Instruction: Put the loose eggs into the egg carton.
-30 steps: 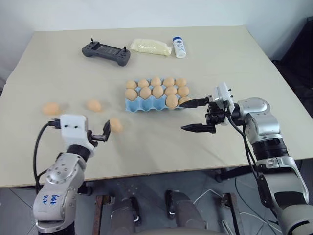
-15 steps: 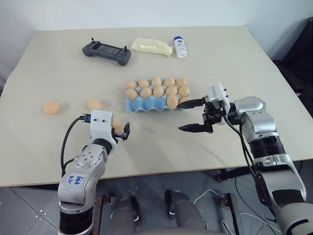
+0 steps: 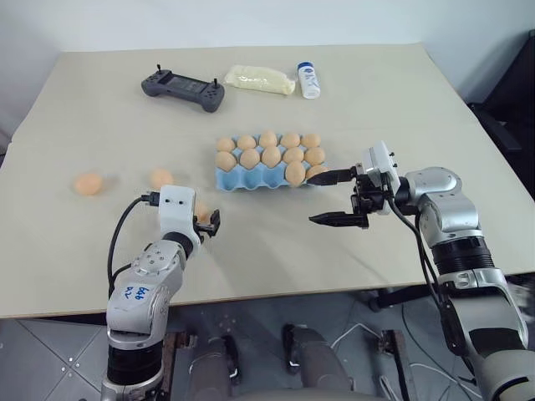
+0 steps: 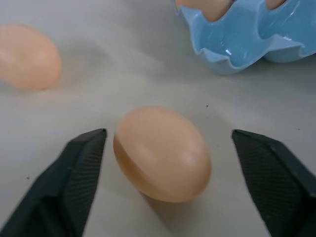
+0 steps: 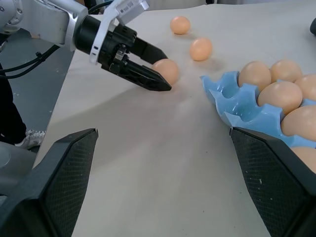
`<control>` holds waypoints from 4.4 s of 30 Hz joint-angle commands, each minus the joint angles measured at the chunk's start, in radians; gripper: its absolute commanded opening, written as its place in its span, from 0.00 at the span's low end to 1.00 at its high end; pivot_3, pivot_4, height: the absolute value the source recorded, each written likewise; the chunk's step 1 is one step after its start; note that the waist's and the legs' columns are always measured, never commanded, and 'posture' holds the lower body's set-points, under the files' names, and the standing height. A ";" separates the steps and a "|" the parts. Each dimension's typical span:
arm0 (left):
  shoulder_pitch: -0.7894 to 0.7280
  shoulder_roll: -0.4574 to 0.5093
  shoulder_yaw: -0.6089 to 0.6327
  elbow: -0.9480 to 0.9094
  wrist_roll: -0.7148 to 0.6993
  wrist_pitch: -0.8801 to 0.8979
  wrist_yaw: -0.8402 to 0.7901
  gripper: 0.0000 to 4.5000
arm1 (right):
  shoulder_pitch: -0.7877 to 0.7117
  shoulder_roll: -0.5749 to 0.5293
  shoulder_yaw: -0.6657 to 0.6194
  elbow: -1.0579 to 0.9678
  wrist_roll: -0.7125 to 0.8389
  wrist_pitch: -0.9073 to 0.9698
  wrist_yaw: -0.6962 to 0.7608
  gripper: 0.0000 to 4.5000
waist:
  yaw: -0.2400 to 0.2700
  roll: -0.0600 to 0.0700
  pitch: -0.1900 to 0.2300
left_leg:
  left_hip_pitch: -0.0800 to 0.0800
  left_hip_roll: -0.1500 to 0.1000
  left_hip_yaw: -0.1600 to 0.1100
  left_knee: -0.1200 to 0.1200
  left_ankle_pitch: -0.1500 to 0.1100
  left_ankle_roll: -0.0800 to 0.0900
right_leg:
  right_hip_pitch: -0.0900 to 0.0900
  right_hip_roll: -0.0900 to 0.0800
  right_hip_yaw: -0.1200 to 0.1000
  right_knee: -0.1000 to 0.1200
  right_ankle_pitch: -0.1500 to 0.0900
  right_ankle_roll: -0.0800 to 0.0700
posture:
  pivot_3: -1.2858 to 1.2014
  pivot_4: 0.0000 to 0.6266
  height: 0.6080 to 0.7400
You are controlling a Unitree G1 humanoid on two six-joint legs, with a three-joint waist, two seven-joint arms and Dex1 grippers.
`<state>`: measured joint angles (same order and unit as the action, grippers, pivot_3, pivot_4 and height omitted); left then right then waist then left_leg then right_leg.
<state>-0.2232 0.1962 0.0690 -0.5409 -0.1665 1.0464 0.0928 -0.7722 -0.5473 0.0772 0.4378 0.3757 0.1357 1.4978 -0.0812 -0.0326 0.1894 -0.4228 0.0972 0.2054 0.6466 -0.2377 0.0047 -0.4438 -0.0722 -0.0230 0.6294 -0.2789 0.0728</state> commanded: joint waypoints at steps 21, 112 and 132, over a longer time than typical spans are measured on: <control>-0.133 -0.012 -0.130 0.052 0.002 -0.378 -0.228 0.38 | 0.029 -0.057 -0.085 -0.043 0.029 -0.012 -0.037 1.00 | 0.005 0.000 0.000 | 0.000 -0.004 0.000 0.000 0.000 0.000 | 0.000 -0.001 0.000 -0.001 0.000 0.000 | 0.52 0.24 1.00; -0.344 0.245 0.158 0.657 -0.038 -0.422 -0.240 0.99 | 0.072 -0.056 -0.104 -0.065 0.012 -0.002 -0.087 1.00 | 0.024 0.000 0.000 | -0.001 -0.009 -0.001 -0.004 0.003 0.002 | -0.002 -0.004 0.000 -0.006 0.006 0.003 | 0.52 0.24 1.00; -0.439 0.225 0.090 0.686 0.004 -0.387 -0.245 0.45 | 0.075 -0.060 -0.105 -0.079 0.007 0.012 -0.117 1.00 | 0.026 0.000 0.000 | -0.001 -0.009 -0.001 -0.004 0.003 0.002 | -0.002 -0.006 -0.001 -0.005 0.006 0.003 | 0.52 0.24 1.00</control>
<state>-0.6311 0.4250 0.1747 0.2088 -0.1625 0.6737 -0.1377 -0.6929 -0.5866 -0.0056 0.3886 0.3749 0.1539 1.3839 -0.0552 -0.0326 0.1895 -0.4241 0.0879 0.2045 0.6431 -0.2348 0.0063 -0.4453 -0.0779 -0.0239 0.6247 -0.2731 0.0761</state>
